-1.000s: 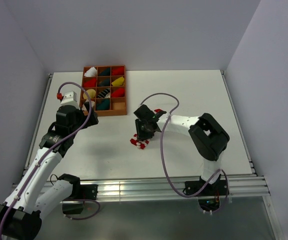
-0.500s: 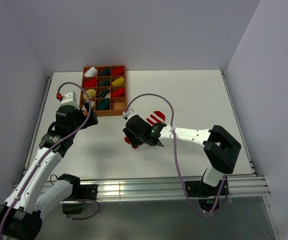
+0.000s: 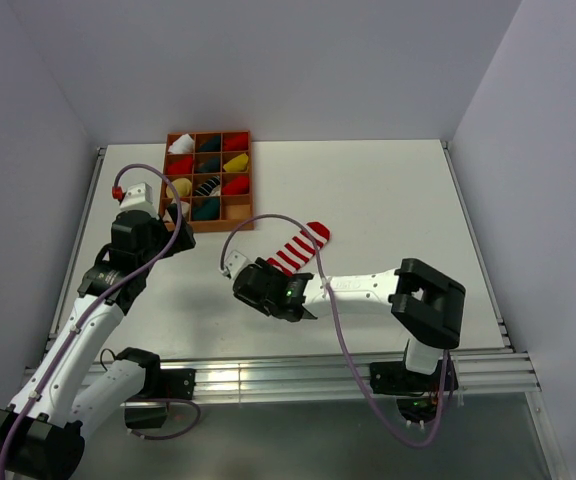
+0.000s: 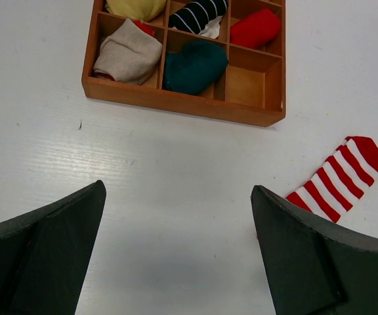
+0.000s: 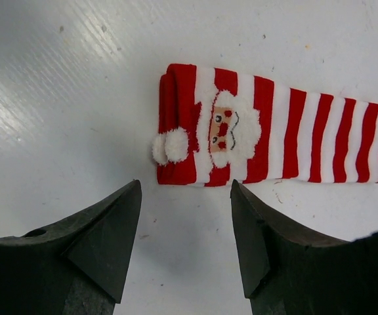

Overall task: Roll the socks
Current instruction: Move the sock to the center of the board, then roll the sock at the center of the board.

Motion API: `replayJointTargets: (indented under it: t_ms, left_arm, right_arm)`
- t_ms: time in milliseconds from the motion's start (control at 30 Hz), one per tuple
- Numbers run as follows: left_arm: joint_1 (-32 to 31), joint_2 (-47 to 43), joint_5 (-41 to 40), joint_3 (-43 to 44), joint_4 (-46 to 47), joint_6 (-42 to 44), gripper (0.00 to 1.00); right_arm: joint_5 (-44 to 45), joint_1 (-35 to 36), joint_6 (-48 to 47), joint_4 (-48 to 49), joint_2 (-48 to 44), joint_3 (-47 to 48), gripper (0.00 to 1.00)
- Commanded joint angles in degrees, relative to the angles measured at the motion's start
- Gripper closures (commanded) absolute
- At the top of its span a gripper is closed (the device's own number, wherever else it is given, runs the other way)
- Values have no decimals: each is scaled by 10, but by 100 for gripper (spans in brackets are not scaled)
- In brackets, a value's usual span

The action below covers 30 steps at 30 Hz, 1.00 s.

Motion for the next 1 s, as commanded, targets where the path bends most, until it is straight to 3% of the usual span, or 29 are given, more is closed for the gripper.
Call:
replayJointTargets:
  t_ms: [0, 733, 900, 967]
  left_arm:
    - [3, 0, 4, 15, 7, 5, 2]
    - [3, 0, 6, 14, 7, 5, 2]
    - [3, -1, 7, 14, 8, 4, 2]
    - [3, -2, 7, 14, 7, 5, 2]
  right_arm:
    - [60, 16, -40, 19, 5, -20, 36]
    - [124, 34, -118, 87, 109, -35, 38]
    - [129, 36, -127, 98, 126, -30, 41]
    - [125, 36, -131, 102, 134, -30, 47]
